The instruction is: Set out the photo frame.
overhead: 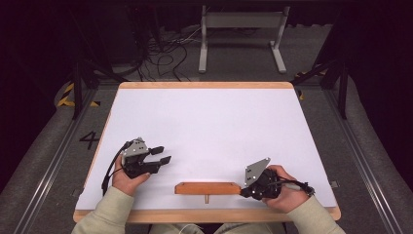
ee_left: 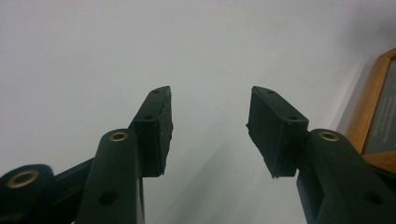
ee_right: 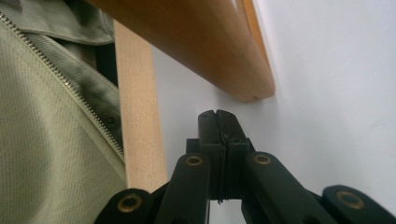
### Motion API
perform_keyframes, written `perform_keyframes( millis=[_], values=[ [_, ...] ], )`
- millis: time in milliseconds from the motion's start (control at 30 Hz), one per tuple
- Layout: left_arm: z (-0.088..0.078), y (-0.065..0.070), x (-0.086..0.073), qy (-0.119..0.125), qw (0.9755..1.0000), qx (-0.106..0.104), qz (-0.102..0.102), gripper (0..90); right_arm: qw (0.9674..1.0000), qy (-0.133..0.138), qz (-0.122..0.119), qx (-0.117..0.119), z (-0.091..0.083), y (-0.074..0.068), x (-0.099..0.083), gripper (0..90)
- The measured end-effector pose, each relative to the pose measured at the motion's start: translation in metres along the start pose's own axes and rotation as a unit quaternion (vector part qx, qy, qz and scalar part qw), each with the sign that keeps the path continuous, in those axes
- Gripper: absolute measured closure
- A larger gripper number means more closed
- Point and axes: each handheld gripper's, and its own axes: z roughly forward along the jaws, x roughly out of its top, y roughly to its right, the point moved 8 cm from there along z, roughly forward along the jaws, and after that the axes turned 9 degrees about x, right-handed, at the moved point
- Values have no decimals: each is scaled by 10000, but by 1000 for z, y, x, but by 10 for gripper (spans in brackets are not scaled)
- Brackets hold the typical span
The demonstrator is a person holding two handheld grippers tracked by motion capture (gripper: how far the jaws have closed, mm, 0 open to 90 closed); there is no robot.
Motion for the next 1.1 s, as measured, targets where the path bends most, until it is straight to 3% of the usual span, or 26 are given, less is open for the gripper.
perform_keyframes(
  millis=[167,400,700,933,1100],
  values=[
    [0,0,0,-6,10000,9,2,504,9999,2,-20,127,6,-2,1,900],
    [1,0,0,-9,10000,9,16,504,9991,264,-56,333,10,-5,7,900],
    [1,0,0,-12,10000,14,24,502,9986,404,52,330,15,-1,10,900],
    [0,1,-2,-37,10000,22,24,499,9982,541,258,36,14,12,12,900],
    [-1,0,-3,-40,10000,40,28,497,9962,727,469,-87,13,24,16,900]
  ],
)
